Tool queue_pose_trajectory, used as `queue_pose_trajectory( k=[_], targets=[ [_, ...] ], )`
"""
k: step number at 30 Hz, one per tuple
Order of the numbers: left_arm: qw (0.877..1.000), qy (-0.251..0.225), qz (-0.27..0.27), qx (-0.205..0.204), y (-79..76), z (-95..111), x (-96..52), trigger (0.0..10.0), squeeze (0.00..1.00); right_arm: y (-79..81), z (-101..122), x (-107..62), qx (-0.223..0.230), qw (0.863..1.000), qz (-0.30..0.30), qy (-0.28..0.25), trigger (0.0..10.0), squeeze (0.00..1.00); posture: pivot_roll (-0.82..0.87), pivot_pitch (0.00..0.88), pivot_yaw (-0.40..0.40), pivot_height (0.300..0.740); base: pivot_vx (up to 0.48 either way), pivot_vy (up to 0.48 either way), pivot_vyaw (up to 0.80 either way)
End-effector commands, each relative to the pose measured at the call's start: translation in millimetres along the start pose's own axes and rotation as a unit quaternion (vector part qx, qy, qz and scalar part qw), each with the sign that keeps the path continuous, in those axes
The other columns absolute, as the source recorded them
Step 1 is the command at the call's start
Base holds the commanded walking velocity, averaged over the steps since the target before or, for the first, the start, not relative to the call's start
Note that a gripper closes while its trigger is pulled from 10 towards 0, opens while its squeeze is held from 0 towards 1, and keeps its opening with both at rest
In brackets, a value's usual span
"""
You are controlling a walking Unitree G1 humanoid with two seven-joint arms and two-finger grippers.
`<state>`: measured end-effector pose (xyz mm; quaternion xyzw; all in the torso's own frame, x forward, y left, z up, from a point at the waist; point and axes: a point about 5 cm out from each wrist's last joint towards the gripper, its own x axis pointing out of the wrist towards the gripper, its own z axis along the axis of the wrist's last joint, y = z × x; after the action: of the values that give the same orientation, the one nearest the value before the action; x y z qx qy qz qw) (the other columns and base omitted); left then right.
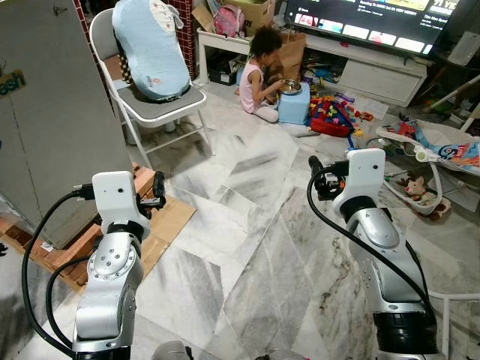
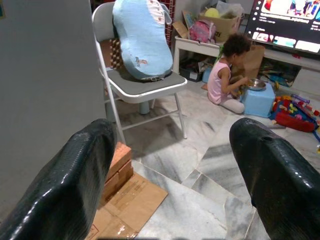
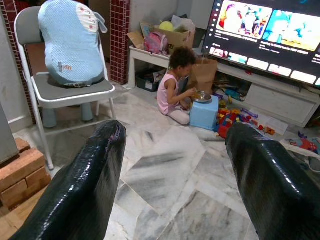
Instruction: Restocking fridge
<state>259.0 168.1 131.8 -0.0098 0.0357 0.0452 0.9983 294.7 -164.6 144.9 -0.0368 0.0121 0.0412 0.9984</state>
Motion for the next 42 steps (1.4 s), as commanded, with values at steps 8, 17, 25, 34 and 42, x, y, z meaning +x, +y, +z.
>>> queue_pose_trajectory(
  k=[8, 17, 25, 34, 42],
  targets=[
    [1.0, -0.006, -0.004, 0.001, -0.9, 4, -0.5, 10.0, 0.0, -1.6, 5, 0.4, -0.003, 1.0, -0.005, -0.007, 10.0, 0.0, 0.02, 0.0, -0.054, 0.74, 0.0, 0.0, 0.0],
    [0.995, 0.004, -0.073, 0.073, -11.1, -16, -5.5, 10.0, 0.0, -10.5, -31, -32.6, 0.013, 0.997, -0.066, 0.025, 10.0, 0.0, -0.04, 0.0, 0.046, 0.74, 0.0, 0.0, 0.0],
    [0.994, -0.011, -0.101, 0.045, -12.1, -13, -6.0, 10.0, 0.0, -8.9, -29, -31.0, 0.018, 0.998, -0.066, 0.019, 10.0, 0.0, -0.04, 0.0, 0.034, 0.74, 0.194, 0.0, -0.2],
    [0.993, -0.013, -0.113, 0.039, -15.3, -14, -6.1, 10.0, 0.0, -9.7, -27, -30.5, 0.021, 0.997, -0.066, 0.013, 10.0, 0.0, -0.05, 0.0, 0.035, 0.74, 0.472, 0.0, -0.8],
    [0.993, -0.01, -0.115, 0.025, -16.3, -15, -5.0, 10.0, 0.0, -9.7, -25, -29.2, 0.013, 0.997, -0.076, 0.009, 10.0, 0.0, -0.06, 0.011, 0.037, 0.74, 0.469, 0.0, -0.8]
  ],
)
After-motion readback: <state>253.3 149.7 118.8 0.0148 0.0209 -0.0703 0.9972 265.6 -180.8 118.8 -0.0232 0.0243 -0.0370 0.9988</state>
